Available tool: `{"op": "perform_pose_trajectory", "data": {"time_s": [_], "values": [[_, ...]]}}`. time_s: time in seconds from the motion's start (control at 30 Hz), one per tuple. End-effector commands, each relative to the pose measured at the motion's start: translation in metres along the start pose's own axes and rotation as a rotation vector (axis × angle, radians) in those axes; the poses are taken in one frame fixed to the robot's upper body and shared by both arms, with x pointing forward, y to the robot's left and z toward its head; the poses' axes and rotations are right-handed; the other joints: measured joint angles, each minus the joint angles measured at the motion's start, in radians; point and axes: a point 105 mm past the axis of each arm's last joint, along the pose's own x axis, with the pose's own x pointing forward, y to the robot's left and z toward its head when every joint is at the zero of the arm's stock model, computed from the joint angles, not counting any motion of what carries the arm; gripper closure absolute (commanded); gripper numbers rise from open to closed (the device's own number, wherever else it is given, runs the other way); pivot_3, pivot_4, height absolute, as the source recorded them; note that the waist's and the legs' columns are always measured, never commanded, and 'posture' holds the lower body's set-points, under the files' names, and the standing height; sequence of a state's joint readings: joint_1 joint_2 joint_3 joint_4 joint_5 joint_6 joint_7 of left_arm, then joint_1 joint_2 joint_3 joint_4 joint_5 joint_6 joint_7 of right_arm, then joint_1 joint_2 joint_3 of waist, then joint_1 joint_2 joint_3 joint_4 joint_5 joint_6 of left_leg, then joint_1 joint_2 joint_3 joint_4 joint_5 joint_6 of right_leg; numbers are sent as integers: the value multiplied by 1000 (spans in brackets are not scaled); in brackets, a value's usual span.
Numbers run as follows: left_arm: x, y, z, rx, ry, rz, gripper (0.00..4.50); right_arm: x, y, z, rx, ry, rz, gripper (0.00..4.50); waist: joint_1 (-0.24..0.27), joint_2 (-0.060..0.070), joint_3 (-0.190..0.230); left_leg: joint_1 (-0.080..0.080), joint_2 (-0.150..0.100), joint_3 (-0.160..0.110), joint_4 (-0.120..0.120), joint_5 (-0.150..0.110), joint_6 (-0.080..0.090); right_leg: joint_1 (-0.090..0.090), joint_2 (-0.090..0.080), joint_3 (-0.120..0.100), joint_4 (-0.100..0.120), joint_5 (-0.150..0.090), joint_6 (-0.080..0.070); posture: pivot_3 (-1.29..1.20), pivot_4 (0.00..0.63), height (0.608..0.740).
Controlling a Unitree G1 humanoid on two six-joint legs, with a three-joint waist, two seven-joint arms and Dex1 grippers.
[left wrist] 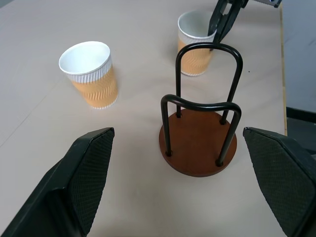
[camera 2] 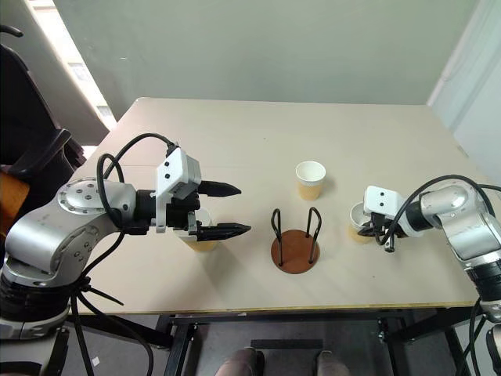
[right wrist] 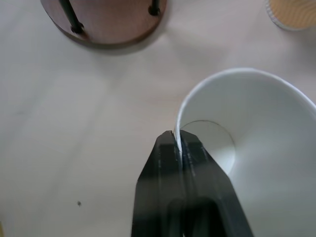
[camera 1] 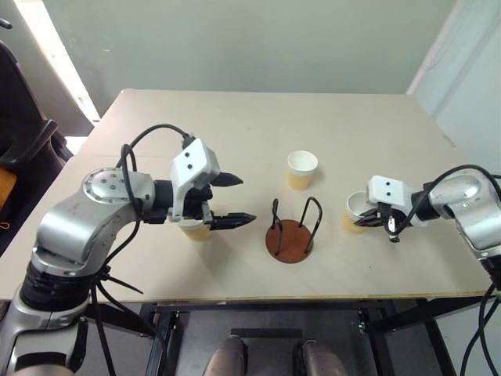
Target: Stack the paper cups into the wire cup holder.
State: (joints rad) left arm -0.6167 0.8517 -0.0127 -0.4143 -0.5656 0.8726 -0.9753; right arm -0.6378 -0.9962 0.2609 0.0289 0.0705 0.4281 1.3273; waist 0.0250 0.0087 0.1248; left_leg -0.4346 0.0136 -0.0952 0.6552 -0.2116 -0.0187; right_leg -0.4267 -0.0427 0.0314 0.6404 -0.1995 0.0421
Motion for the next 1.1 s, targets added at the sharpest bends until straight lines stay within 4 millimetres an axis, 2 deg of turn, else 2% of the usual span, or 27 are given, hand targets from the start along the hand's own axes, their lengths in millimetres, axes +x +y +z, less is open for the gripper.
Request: {"op": "perform_pose_trajectory", "data": {"time_s": [0.03,0.07,0.2,0.3,0.4,0.5,0.6,0.8,1.1], "values": [[-7,5,7,36,-19,32,0,-21,-11,14,-45,-30,-43,4471,0,0,0,0,0,0,0,0,0,0,0,0,0,0,0,0,150,740],[-9,6,7,38,-18,37,0,-29,-15,20,-52,-46,-55,4471,-1,0,0,0,0,0,0,0,0,0,0,0,0,0,0,0,150,740],[-19,7,9,57,-24,22,0,-71,-18,74,-128,-239,-21,4471,-4,3,2,-1,-1,1,-1,0,-1,-3,0,1,1,0,0,0,150,740],[-25,6,9,62,-21,5,0,-87,-13,110,-215,-339,30,4471,-5,0,0,0,0,1,-6,1,-3,-4,1,1,2,-3,-5,0,150,740],[-26,5,7,65,-11,-8,0,-91,-1,139,-323,-401,103,4471,-7,0,0,1,1,0,-9,2,-5,-5,2,-1,3,-6,-9,0,150,740],[-24,3,5,65,-7,-20,0,-82,20,160,-421,-436,219,4471,-8,1,0,0,1,-1,-10,3,-6,-6,2,-2,4,-8,-10,0,150,740],[-22,1,4,61,-5,-27,0,-68,33,163,-469,-424,291,4471,-8,1,0,0,1,-2,-10,3,-7,-7,2,-3,4,-8,-11,0,150,740],[-21,-5,0,46,2,-33,0,-49,40,158,-497,-393,348,4471,-9,0,0,0,1,-2,-10,3,-7,-6,1,-3,4,-8,-12,0,150,740],[-22,-9,-4,35,17,-21,0,-28,34,148,-569,-297,322,4471,-10,0,0,1,1,-3,-10,3,-7,-7,1,-3,6,-7,-13,0,150,740]]}}
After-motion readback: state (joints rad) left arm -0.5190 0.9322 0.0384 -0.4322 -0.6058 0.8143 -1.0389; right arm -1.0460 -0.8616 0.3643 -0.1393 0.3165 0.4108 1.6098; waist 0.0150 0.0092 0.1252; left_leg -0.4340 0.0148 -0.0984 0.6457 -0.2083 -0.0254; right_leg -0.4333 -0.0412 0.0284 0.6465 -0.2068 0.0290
